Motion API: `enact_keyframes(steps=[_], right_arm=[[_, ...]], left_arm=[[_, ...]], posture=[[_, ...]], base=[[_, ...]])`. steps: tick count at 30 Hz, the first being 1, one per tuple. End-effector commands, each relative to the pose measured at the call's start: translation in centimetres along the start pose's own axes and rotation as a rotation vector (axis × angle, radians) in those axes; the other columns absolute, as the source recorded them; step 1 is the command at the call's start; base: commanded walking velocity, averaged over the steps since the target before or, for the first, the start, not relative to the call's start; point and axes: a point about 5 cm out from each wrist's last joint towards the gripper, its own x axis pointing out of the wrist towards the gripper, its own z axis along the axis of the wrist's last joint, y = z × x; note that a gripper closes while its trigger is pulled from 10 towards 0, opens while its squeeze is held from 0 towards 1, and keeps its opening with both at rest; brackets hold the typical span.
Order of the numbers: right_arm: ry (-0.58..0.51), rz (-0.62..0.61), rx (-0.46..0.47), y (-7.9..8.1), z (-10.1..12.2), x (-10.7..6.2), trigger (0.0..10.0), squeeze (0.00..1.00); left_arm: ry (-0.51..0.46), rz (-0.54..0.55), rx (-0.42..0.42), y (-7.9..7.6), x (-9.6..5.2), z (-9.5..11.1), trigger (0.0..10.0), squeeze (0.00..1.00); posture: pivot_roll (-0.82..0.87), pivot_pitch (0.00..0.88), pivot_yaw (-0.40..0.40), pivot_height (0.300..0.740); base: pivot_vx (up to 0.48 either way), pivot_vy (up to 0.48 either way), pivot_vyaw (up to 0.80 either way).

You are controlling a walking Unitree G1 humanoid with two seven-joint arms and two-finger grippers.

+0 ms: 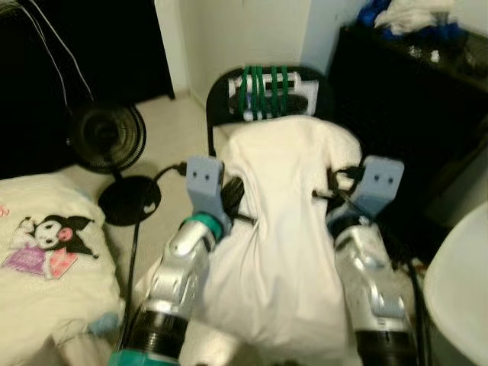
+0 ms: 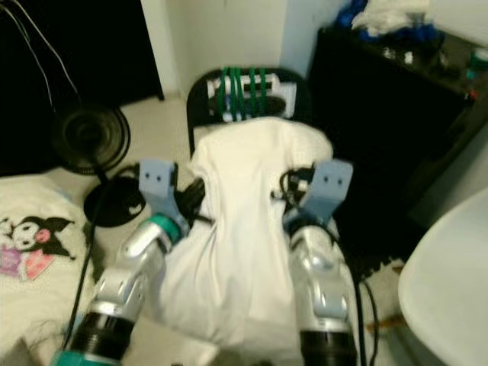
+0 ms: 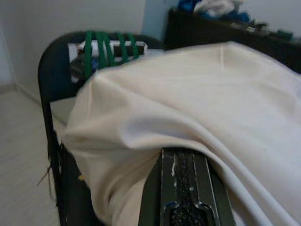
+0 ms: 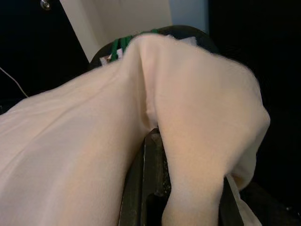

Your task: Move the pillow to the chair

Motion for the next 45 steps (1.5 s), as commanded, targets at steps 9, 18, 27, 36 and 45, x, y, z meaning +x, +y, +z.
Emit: enact_keyframes(steps=[9,18,27,36,45], right_arm=[[-0.022,0.075,0.003,1.8,0.4,0.0,10.0,0.0],[-0.018,0.069,0.007,1.6,0.4,-0.1,10.0,0.0],[-0.016,0.067,0.003,1.6,0.3,-0.1,10.0,0.0],[-0.002,0.072,0.001,1.6,0.1,-0.1,10.0,0.0],[0.203,0.24,-0.071,2.8,-3.0,-1.0,10.0,0.0]], left_arm=[[-0.032,-0.077,0.002,-1.5,0.3,0.6,10.0,0.0],[-0.03,-0.08,0.003,-1.5,0.4,0.6,10.0,0.0],[-0.028,-0.082,0.004,-1.6,0.4,0.6,10.0,0.0],[-0.025,-0.081,0.006,-1.5,0.4,0.6,10.0,0.0],[-0.028,-0.082,0.007,-1.5,0.5,0.7,10.0,0.0]], posture=[[0.0,0.018,0.107,0.74],[0.0,0.025,0.11,0.74],[0.0,0.03,0.11,0.74],[0.0,0.029,0.11,0.74],[0.0,0.029,0.108,0.74]], base=[[0.376,0.0,0.0],[0.376,0.0,-0.44],[0.378,0.0,-0.36],[0.373,0.0,0.0],[0.369,0.0,0.0]])
